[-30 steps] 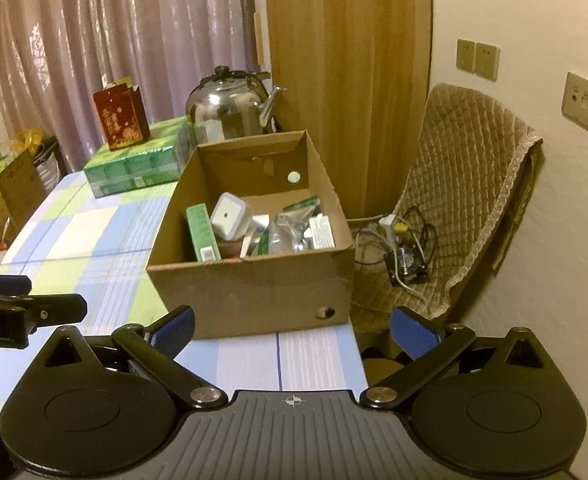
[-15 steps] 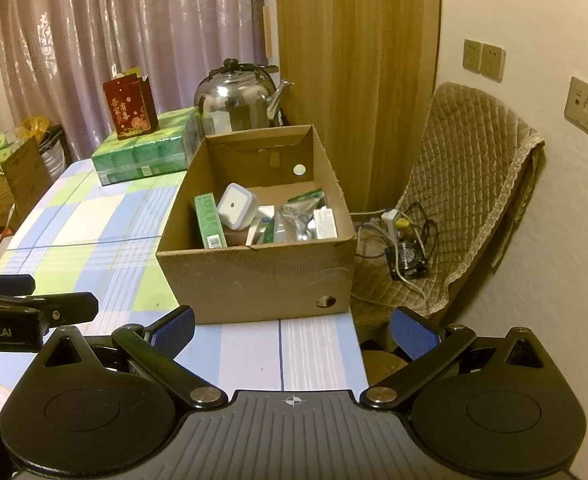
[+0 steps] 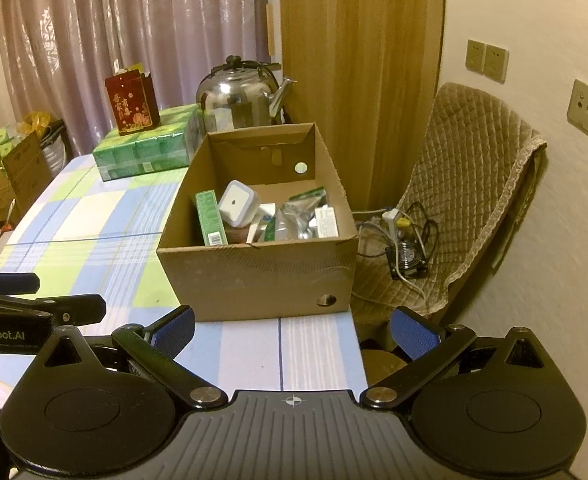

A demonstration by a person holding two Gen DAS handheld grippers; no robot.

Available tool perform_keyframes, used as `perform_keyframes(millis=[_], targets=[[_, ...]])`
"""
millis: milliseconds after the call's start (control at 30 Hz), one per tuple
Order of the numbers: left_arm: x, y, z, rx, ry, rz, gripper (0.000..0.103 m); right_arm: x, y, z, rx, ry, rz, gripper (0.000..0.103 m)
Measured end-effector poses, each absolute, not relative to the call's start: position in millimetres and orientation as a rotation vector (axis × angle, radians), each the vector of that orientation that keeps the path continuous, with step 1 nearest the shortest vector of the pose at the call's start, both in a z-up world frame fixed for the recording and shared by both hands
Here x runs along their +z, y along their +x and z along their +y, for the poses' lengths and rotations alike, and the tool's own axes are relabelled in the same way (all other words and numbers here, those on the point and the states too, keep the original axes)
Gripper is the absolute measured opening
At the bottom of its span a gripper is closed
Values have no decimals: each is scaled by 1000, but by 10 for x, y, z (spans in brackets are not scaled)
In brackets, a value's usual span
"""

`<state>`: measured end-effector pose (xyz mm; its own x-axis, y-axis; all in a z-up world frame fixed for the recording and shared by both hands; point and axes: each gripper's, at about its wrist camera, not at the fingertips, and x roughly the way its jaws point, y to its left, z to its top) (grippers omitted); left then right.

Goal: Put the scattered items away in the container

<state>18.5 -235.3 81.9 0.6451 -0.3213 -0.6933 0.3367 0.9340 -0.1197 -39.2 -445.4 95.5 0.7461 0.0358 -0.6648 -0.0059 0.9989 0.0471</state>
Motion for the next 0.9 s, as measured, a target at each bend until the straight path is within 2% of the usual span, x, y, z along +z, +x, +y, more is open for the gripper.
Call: perform_keyframes(millis=[900], targets=[[736, 231, -2356, -364, 29, 811, 102, 960, -346, -4436, 25, 31, 737, 101]])
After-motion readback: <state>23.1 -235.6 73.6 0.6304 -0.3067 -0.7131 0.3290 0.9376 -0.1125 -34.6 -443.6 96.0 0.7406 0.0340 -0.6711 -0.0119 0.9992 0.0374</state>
